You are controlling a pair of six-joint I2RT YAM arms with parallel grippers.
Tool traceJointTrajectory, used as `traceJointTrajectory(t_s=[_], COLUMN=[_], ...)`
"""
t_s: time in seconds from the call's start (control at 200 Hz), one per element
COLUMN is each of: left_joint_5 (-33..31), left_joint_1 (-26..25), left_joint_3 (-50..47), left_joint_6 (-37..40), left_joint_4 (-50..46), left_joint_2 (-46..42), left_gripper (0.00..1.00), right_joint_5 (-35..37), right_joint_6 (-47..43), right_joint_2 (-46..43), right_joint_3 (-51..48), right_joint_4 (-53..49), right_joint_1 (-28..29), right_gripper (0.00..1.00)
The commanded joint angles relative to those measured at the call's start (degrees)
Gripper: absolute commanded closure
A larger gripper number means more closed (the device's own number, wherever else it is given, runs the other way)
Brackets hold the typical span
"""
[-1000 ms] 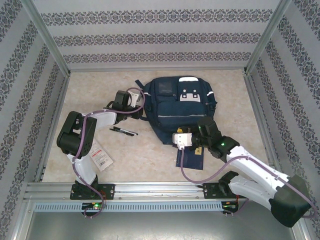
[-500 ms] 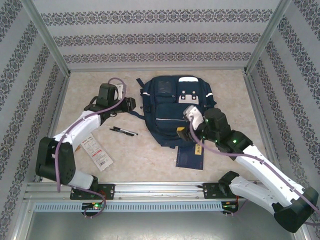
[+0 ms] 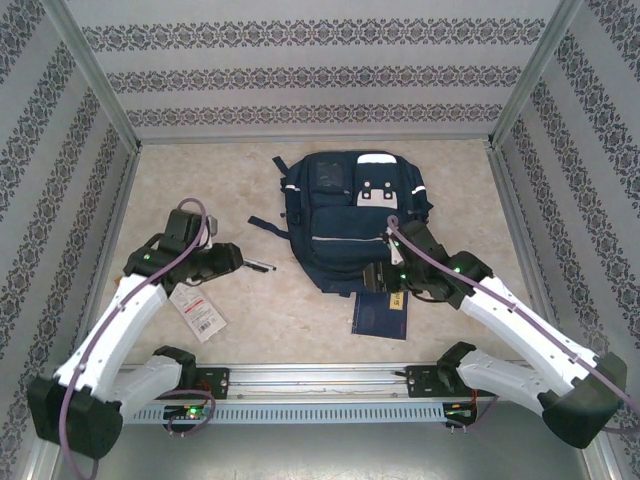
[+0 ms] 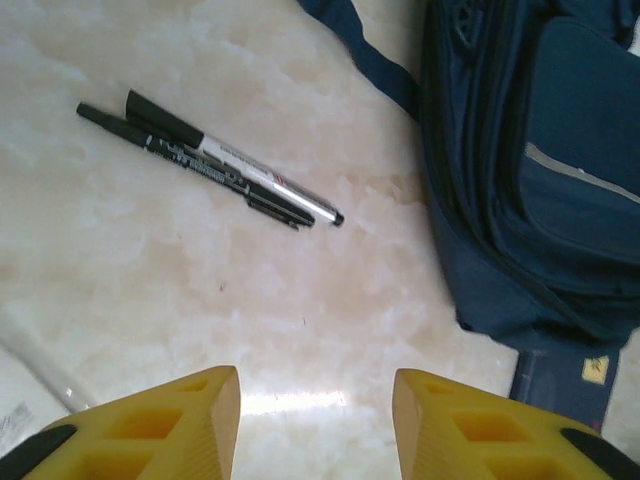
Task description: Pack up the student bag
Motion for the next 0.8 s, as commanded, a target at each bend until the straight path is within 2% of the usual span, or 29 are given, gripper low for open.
traceJointTrajectory(t_s=[0.0, 0.08, 0.135, 0.175, 0.235, 0.325, 0.45, 0.61, 0.794], left_joint_5=[2.3, 6.6, 12.5, 14.1, 12.4, 8.3, 5.0, 0.0, -2.2], left_joint_1=[-0.3, -0.3, -1.1, -2.8, -6.5, -15.3, -23.9, -29.5, -31.4], left_joint_3=[0.0, -1.5, -3.3, -4.2, -5.2, -6.1, -5.5, -4.2, -3.1], left_joint_6=[-0.5, -1.3, -1.5, -2.4, -3.7, -3.7, -5.2, -5.6, -7.6], left_joint_4=[-10.6, -11.5, -8.4, -5.9, -1.9, 4.3, 8.8, 11.9, 13.8], left_joint_2=[-4.0, -5.4, -5.7, -5.8, -5.9, -4.9, 0.0, 3.9, 5.6], left_gripper=[0.55, 0.56, 0.57, 0.57, 0.57, 0.57, 0.56, 0.56, 0.56], right_joint_5=[2.0, 2.8, 2.8, 3.8, 6.4, 7.6, 1.2, -0.8, -1.8], right_joint_6=[11.1, 16.2, 18.5, 19.6, 20.7, 19.9, 14.6, 10.1, 7.6], right_joint_2=[-3.4, -5.0, -5.5, -5.7, -5.5, -4.7, -4.2, -5.4, -4.3], right_joint_3=[-5.4, -10.1, -13.1, -14.4, -15.4, -16.1, -16.0, -13.0, -9.8], right_joint_4=[-5.3, -4.3, -3.1, -2.7, -3.2, -3.7, -1.5, -2.5, -5.4], right_joint_1=[0.6, 0.6, 0.4, 0.2, -1.0, -5.0, -10.4, -10.7, -10.6], right_gripper=[0.46, 0.46, 0.45, 0.45, 0.45, 0.46, 0.46, 0.45, 0.44])
